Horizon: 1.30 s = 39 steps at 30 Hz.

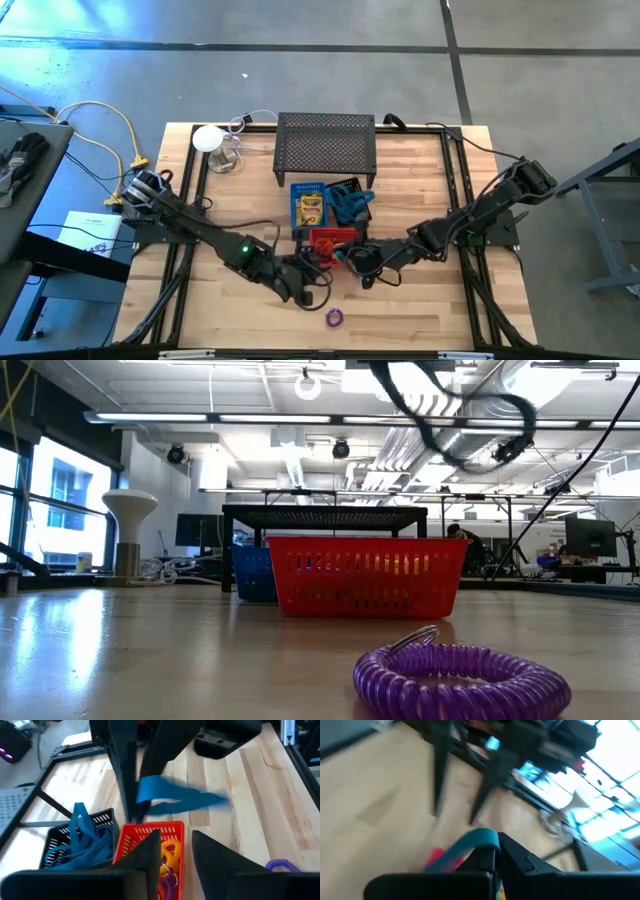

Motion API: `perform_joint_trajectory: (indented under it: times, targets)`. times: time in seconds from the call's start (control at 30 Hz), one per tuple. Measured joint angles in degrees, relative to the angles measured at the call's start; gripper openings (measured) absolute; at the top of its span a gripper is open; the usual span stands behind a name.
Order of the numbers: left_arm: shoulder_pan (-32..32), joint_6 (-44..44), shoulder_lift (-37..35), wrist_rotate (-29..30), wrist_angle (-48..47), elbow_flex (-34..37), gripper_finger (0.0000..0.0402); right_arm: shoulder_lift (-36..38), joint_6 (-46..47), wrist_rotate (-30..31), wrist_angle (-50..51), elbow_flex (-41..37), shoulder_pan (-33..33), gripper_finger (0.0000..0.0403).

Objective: Pick & Place Office Desk Supplies
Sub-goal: Put the blue rubber band into the black bin

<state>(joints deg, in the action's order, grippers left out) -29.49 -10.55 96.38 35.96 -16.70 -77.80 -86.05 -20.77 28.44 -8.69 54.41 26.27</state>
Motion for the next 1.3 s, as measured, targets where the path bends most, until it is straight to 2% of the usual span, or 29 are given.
perform_joint_trajectory:
  times: [0.1,0.33,0.47,0.57,0.67,0.83,0.97,1.1,1.3]
  targets:
    - [-0.86,0.07,0.0,1.82,-0.02,0.0,0.012,-0.03,0.34,7.22,0.48,0.0,0.53,0.0002]
    - [-2.9,0.22,0.0,4.87,-2.72,0.0,0.0126,-0.03,-1.86,30.34,1.23,0.0,0.33,0.0002]
    - [-4.06,0.22,0.0,6.35,-3.48,0.0,0.0127,-0.03,-0.95,37.19,1.37,0.0,-2.89,0.0002]
    - [-4.48,0.2,0.0,6.38,-3.84,0.0,0.0127,-0.03,2.29,36.14,3.38,0.02,-6.39,0.0002]
    - [-4.66,0.15,0.0,6.37,-4.48,0.0,0.0127,-0.03,5.56,32.03,5.78,0.01,-10.18,0.0002]
    - [-4.64,0.02,0.0,6.37,-5.78,0.0,0.0127,-0.03,6.28,26.87,3.75,-2.37,-15.51,0.0002]
    - [-4.64,-0.49,0.0,6.22,-6.41,0.0,0.0127,-0.53,9.24,24.44,3.7,-4.96,-18.25,0.0002]
    - [-4.64,-1.51,0.0,6.17,-7.17,0.0,0.0127,-1.41,12.55,19.55,3.65,-7.14,-19.99,0.0002]
    - [-4.62,-3.28,0.0,6.15,-7.82,0.0,0.0127,-2.3,13.58,19.08,4.37,-7.42,-20.62,0.0002]
